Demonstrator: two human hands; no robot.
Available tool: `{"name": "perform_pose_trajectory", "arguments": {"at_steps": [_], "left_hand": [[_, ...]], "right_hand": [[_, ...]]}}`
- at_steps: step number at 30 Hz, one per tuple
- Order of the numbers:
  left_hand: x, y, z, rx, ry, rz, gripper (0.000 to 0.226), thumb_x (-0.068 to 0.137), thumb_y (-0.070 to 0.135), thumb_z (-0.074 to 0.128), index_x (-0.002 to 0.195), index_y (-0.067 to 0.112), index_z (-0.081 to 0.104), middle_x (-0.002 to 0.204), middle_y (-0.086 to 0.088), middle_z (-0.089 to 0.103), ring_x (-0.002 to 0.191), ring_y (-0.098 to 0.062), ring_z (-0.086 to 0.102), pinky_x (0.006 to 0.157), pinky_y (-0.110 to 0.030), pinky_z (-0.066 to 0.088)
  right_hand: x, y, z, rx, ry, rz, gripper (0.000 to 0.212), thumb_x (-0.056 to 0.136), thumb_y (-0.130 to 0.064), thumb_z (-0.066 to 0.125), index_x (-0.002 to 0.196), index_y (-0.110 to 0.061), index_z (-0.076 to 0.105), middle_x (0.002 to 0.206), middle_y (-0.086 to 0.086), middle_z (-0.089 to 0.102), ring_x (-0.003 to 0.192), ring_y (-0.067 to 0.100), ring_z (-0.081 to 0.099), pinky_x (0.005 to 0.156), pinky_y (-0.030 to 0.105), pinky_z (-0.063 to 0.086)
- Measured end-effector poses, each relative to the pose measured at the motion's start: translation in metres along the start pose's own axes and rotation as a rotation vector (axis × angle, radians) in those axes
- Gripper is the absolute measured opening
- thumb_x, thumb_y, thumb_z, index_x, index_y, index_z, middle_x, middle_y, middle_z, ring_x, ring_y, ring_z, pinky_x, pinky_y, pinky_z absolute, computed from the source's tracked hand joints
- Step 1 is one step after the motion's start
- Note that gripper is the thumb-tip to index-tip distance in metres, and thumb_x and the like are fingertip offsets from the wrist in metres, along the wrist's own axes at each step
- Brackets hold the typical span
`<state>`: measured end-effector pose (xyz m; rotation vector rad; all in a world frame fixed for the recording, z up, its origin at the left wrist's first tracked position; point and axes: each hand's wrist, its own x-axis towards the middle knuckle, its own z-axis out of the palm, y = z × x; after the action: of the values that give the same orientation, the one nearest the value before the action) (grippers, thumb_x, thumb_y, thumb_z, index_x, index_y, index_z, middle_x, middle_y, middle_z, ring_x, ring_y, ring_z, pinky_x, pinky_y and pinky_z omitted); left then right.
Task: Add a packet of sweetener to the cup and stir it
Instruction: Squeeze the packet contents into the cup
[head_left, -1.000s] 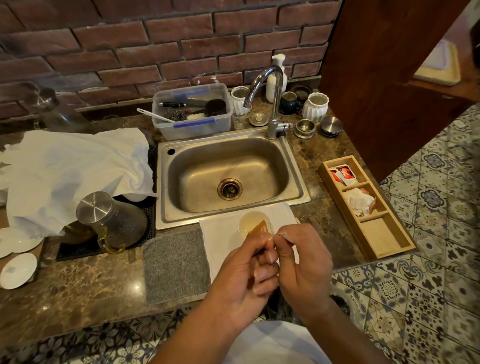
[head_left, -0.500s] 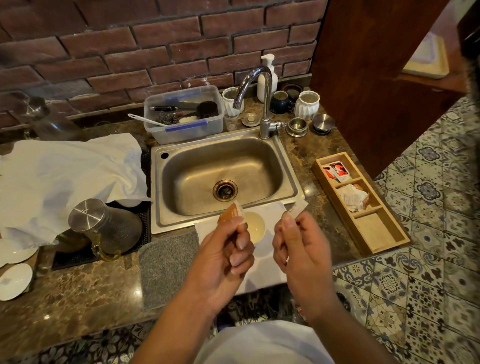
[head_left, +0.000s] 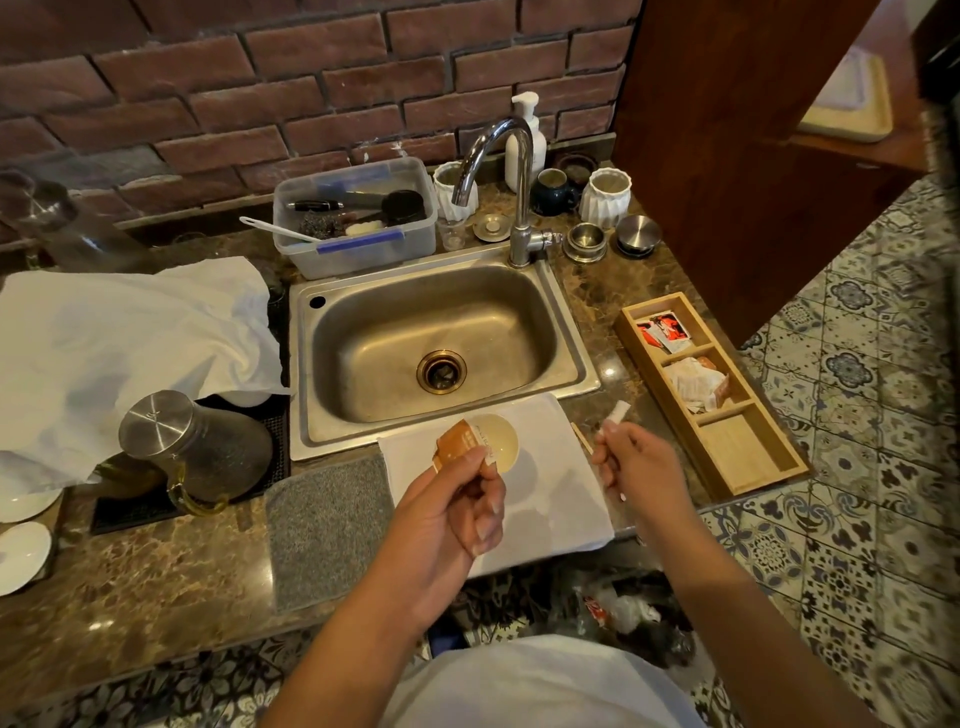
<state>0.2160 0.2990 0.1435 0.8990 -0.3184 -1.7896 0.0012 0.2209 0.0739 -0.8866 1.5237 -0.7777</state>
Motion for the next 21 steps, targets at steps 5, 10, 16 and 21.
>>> {"name": "perform_pose_trajectory", "arguments": {"at_steps": [5, 10, 16, 21], "left_hand": [[0.007, -0.012, -0.009, 0.013, 0.078, -0.012, 0.018, 0.094, 0.019, 0.061, 0.084, 0.006, 0.065, 0.062, -0.009, 0.053, 0.044, -0.012, 0.044, 0.04, -0.022, 0.032], [0.011, -0.02, -0.003, 0.068, 0.096, -0.032, 0.02, 0.096, 0.02, 0.056, 0.084, 0.006, 0.064, 0.064, -0.009, 0.051, 0.046, -0.012, 0.042, 0.042, -0.022, 0.032], [0.018, -0.027, 0.006, 0.123, 0.107, -0.053, 0.017, 0.095, 0.022, 0.059, 0.087, 0.007, 0.063, 0.066, -0.009, 0.051, 0.049, -0.013, 0.042, 0.044, -0.023, 0.031], [0.024, -0.03, 0.012, 0.116, 0.109, -0.05, 0.017, 0.094, 0.022, 0.06, 0.087, 0.006, 0.063, 0.066, -0.01, 0.051, 0.05, -0.013, 0.043, 0.044, -0.023, 0.031]], "right_hand": [[0.055, 0.049, -0.025, -0.22, 0.13, 0.164, 0.032, 0.105, -0.025, 0.05, 0.09, -0.007, 0.071, 0.071, 0.009, 0.065, 0.057, 0.02, 0.053, 0.055, 0.032, 0.047], [0.09, 0.068, -0.045, -0.399, 0.184, 0.234, 0.018, 0.101, -0.026, 0.057, 0.096, -0.017, 0.072, 0.086, 0.006, 0.073, 0.071, 0.016, 0.062, 0.06, 0.028, 0.051], [0.114, 0.077, -0.063, -0.589, 0.167, 0.271, 0.022, 0.098, -0.03, 0.062, 0.087, -0.014, 0.071, 0.083, 0.008, 0.072, 0.071, 0.02, 0.064, 0.065, 0.035, 0.056], [0.115, 0.09, -0.069, -0.681, 0.139, 0.27, 0.022, 0.098, -0.032, 0.06, 0.089, -0.013, 0.066, 0.085, 0.009, 0.069, 0.075, 0.021, 0.065, 0.067, 0.034, 0.055]]}}
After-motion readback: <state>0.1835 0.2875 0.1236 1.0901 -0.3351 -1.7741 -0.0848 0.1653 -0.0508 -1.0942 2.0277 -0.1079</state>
